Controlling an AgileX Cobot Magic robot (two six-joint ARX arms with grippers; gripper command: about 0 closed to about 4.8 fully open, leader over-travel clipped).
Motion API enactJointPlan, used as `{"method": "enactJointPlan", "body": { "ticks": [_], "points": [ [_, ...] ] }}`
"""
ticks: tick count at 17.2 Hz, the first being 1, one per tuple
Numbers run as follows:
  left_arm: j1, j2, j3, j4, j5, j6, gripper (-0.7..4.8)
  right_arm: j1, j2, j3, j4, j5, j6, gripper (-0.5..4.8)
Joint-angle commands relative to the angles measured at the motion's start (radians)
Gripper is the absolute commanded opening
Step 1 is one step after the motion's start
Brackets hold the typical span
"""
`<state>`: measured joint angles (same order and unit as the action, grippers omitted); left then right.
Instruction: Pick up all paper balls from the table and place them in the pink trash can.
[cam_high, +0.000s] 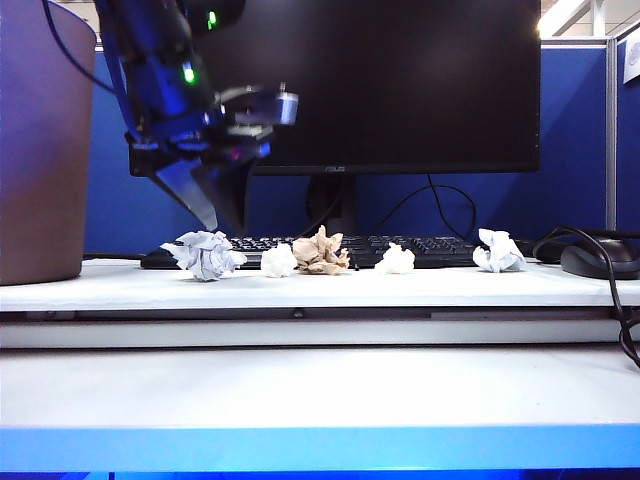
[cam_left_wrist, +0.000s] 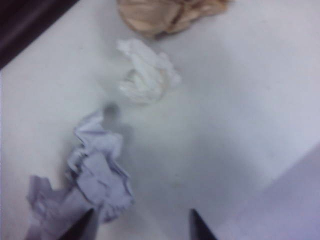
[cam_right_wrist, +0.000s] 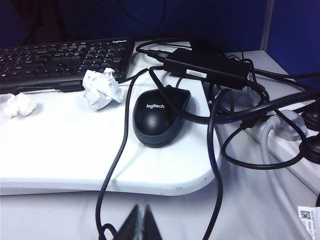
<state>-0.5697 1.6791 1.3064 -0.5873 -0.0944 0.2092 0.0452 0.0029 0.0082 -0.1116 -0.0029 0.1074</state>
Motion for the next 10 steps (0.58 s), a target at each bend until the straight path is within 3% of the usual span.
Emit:
{"method": "enactJointPlan", "body": {
  "ticks": [1, 2, 6, 10],
  "points": [
    [0.007, 0.019, 0.003, 0.021, -0.014, -0.009, 3.35, 0.000, -0.002, -0.002, 0.014, 0.001, -0.003, -0.05],
    [0.011, 0.024, 0.002, 0.026, -0.026, -0.011, 3.77, 0.000, -0.002, -0.002, 0.014, 0.001, -0.003, -0.05],
    [0.034, 0.031, 0.000, 0.040, -0.026, -0.011, 3.80, 0.000, -0.002, -0.002, 0.014, 0.001, -0.003, -0.05],
    [0.044, 0.031, 0.000, 0.070, -0.111, -0.006, 3.76, 0.000, -0.002, -0.002, 0.011, 0.001, -0.003, -0.05]
  ]
}}
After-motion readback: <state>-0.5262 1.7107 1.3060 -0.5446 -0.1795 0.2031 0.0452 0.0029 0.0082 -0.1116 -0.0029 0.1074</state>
